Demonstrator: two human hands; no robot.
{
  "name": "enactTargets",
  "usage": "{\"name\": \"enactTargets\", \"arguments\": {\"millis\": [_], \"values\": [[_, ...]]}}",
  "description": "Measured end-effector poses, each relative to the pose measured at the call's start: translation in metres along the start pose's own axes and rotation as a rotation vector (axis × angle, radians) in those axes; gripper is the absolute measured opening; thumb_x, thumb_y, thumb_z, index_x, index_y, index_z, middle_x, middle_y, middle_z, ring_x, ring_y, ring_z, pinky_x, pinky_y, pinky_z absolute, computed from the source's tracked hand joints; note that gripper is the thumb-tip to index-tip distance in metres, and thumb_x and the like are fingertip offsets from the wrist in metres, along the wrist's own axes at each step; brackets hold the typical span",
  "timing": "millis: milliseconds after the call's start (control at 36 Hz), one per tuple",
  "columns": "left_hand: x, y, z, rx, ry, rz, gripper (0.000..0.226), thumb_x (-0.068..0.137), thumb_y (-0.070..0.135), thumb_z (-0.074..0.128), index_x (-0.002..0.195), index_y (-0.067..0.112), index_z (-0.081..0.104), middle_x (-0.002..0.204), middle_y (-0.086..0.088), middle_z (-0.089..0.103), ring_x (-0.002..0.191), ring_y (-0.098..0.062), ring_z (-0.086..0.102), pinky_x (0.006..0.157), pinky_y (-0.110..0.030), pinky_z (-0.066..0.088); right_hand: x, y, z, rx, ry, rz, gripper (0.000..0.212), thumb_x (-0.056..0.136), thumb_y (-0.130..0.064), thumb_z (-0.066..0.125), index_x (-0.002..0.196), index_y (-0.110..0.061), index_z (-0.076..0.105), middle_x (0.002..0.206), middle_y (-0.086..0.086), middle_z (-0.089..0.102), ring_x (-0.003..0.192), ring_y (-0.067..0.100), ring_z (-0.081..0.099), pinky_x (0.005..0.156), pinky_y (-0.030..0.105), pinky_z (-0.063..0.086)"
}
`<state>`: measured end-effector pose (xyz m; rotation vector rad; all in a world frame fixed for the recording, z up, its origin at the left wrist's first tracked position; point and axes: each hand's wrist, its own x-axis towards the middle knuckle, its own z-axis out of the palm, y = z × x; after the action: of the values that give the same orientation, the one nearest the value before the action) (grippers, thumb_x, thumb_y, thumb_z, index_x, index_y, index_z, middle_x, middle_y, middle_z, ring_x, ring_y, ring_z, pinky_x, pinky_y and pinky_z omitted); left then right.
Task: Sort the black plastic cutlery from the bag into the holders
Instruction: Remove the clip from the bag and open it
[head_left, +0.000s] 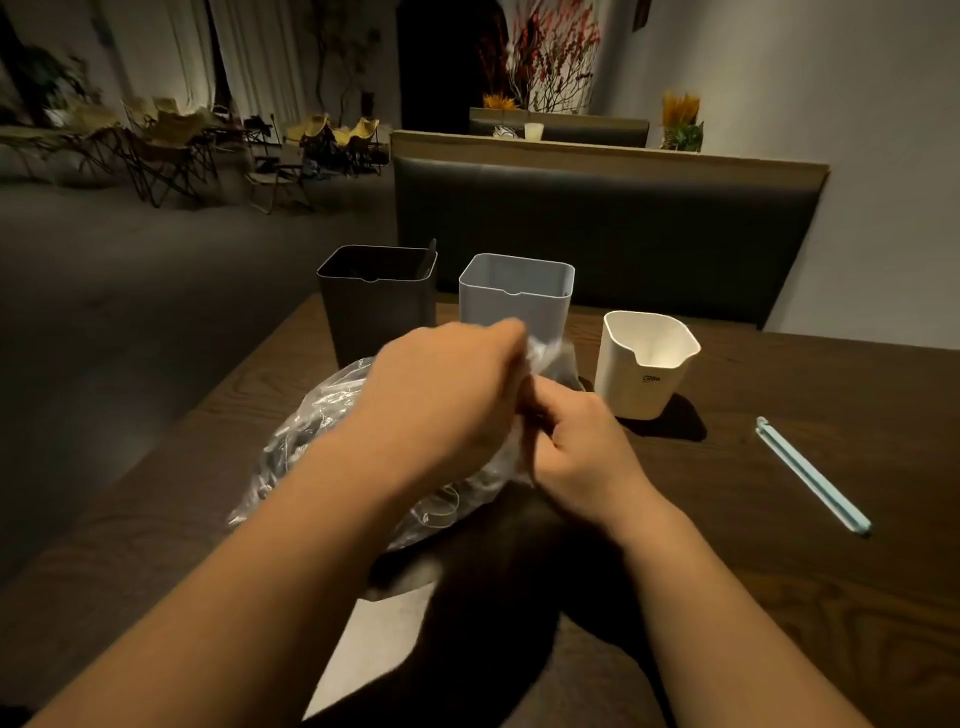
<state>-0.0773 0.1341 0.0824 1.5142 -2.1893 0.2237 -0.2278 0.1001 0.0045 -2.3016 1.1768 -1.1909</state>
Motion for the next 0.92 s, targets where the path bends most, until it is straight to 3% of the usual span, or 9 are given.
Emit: {"name": "enactTargets", "arguments": {"millis": [111,167,250,389,556,694,833,861,917], "values": [[-0.016,-0.018,0.0,0.375,-0.257,-0.071,0.019,0.096,0.048,0.054,0.106,0.032,0.058,0.097,0.004,0.062,0.104,-0.024,0.056,0.08,-0.036,0.033,-0.001,-0.006,-0.002,-0.263,-0.169,0.232,0.024,0.086,-0.031,0.067,0.11,-0.034,0.065,0.101,-0.014,0.069,0.097,0.018,0.065,0.083,0.038,0.053],[-0.025,-0.027,0.002,0.439,-0.323,-0.104,0.037,0.088,0.06,0.058,0.114,0.033,0.058,0.108,0.007,0.065,0.116,-0.024,0.046,0.089,-0.042,0.028,0.0,-0.012,-0.002,-0.358,-0.274,0.299,0.063,0.078,-0.047,0.076,0.134,-0.036,0.05,0.127,-0.011,0.062,0.114,0.022,0.061,0.091,0.042,0.052],[-0.034,-0.042,0.005,0.447,-0.355,-0.139,0.067,0.075,0.081,0.055,0.12,0.033,0.051,0.125,0.01,0.057,0.126,-0.022,0.03,0.096,-0.048,0.016,0.001,-0.018,0.0,-0.471,-0.425,0.342,0.122,0.07,-0.052,0.084,0.158,-0.024,0.004,0.161,0.002,0.021,0.14,0.029,0.04,0.103,0.048,0.047],[-0.034,-0.056,0.009,0.428,-0.44,-0.157,0.092,0.07,0.084,0.058,0.139,0.026,0.04,0.154,0.005,0.028,0.145,-0.023,0.009,0.114,-0.065,0.0,0.01,-0.01,-0.002,-0.437,-0.492,0.423,0.143,0.063,-0.054,0.088,0.157,-0.028,-0.016,0.163,-0.002,0.005,0.152,0.028,0.013,0.116,0.05,0.035],[-0.02,-0.058,0.033,0.218,-0.54,-0.131,0.1,0.065,0.081,0.068,0.143,0.026,0.036,0.155,0.007,0.028,0.144,-0.023,0.011,0.117,-0.06,0.008,0.008,0.01,-0.009,-0.406,-0.554,0.547,0.139,0.06,-0.049,0.091,0.16,-0.025,-0.003,0.165,-0.004,0.004,0.152,0.024,0.013,0.121,0.047,0.028],[-0.008,-0.061,0.047,0.11,-0.547,-0.114,0.115,0.061,0.081,0.072,0.15,0.024,0.025,0.159,0.005,0.018,0.146,-0.025,0.007,0.12,-0.055,0.011,0.004,0.017,-0.011,-0.373,-0.504,0.528,0.121,0.063,-0.048,0.089,0.158,-0.026,0.019,0.163,-0.004,0.023,0.148,0.02,0.025,0.12,0.042,0.03],[-0.004,-0.076,0.052,-0.028,-0.514,-0.092,0.113,0.066,0.074,0.074,0.154,0.027,0.021,0.163,0.009,0.01,0.148,-0.021,0.001,0.123,-0.049,0.005,0.003,0.004,-0.011,-0.539,0.011,0.198,0.047,0.085,-0.031,0.075,0.128,-0.02,0.06,0.125,-0.001,0.063,0.117,0.02,0.055,0.1,0.036,0.046],[-0.005,-0.079,0.053,-0.074,-0.484,-0.097,0.111,0.067,0.071,0.076,0.154,0.028,0.022,0.162,0.011,0.012,0.147,-0.019,0.002,0.122,-0.046,0.005,0.004,0.002,-0.007,-0.488,0.063,0.096,0.038,0.085,-0.023,0.074,0.121,-0.018,0.064,0.117,0.0,0.066,0.111,0.02,0.058,0.098,0.037,0.049],[-0.008,-0.083,0.054,-0.185,-0.404,-0.124,0.108,0.066,0.063,0.081,0.153,0.031,0.026,0.158,0.014,0.019,0.145,-0.015,0.005,0.121,-0.042,0.007,0.009,0.002,0.007,-0.346,-0.014,-0.048,0.037,0.081,-0.011,0.073,0.117,-0.015,0.067,0.114,0.003,0.067,0.11,0.021,0.059,0.1,0.037,0.048]]}}
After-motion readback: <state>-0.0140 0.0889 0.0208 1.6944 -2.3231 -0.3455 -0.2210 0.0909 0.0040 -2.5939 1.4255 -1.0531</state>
